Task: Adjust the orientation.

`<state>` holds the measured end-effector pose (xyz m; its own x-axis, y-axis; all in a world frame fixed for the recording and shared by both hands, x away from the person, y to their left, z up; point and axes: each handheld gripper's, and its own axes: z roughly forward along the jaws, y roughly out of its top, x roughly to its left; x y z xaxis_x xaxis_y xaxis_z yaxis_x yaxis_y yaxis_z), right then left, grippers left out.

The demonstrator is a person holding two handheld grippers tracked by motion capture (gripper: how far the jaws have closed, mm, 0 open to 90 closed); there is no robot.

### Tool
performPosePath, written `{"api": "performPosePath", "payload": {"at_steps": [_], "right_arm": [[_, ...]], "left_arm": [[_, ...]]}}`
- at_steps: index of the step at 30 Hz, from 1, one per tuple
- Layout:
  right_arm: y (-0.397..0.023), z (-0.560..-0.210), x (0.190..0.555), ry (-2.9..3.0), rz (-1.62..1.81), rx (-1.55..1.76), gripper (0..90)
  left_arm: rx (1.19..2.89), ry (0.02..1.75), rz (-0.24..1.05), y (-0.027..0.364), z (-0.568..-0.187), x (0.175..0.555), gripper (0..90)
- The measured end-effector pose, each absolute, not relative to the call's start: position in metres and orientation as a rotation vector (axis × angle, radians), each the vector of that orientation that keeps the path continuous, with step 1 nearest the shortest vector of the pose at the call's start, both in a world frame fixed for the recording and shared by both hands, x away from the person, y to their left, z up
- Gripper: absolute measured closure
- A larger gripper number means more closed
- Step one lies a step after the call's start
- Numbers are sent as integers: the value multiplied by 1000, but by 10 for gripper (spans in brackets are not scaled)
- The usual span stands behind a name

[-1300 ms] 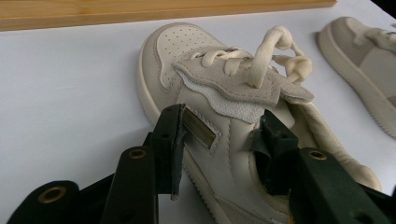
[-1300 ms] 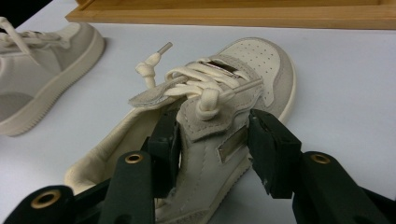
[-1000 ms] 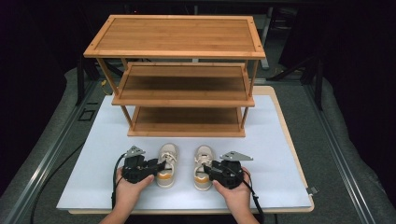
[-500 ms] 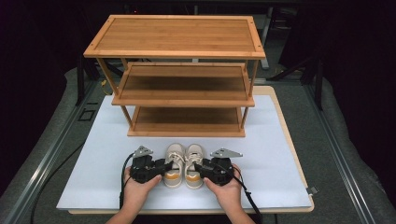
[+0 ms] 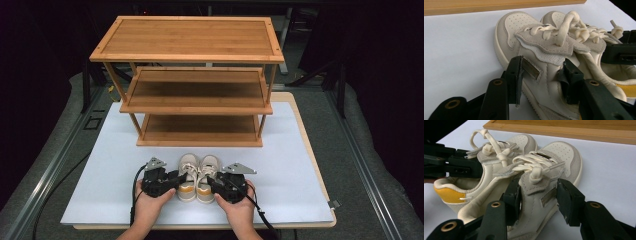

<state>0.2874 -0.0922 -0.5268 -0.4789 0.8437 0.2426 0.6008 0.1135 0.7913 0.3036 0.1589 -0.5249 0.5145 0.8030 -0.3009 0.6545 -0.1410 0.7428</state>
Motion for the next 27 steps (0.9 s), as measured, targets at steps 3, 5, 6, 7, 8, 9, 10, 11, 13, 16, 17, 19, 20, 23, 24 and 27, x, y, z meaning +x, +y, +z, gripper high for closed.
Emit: {"api": "performPosePath", "payload": {"at_steps": [3,5,6,7,8,9,10,11,13,16,17,19,20,23,24,27], "right_arm": [[-95,-526,289,2136,1300,1421,554],[-95,-526,290,2139,1303,1418,554],[-95,-526,289,2138,1296,1418,554],[-95,-525,289,2146,1288,1417,553],[-95,-525,289,2146,1286,1418,552],[-95,-526,289,2141,1287,1417,553],[-95,-526,289,2134,1283,1418,553],[-97,-526,289,2133,1284,1414,552],[-101,-525,288,2121,1273,1430,553],[-106,-525,288,2123,1282,1433,551],[-106,-525,288,2123,1282,1433,551],[-106,-526,288,2124,1287,1426,547],[-106,-526,288,2123,1289,1422,542],[-107,-526,287,2130,1287,1416,517],[-108,-526,287,2135,1292,1410,517],[-108,-525,284,2126,1288,1404,514]], "left_arm": [[1870,1200,200,158,-525,305,573],[1867,1196,194,159,-525,305,573],[1863,1197,190,160,-525,305,573],[1863,1197,192,159,-525,305,572],[1858,1203,194,159,-525,305,573],[1852,1208,190,157,-525,305,573],[1852,1208,193,155,-525,305,573],[1857,1206,196,152,-525,306,573],[1867,1201,189,148,-524,306,571],[1866,1196,188,145,-524,306,565],[1866,1196,188,145,-524,306,563],[1854,1195,174,148,-525,306,559],[1851,1191,170,149,-526,306,556],[1841,1170,148,153,-528,307,540],[1833,1171,142,153,-528,307,538],[1838,1159,150,154,-528,305,532]]}}
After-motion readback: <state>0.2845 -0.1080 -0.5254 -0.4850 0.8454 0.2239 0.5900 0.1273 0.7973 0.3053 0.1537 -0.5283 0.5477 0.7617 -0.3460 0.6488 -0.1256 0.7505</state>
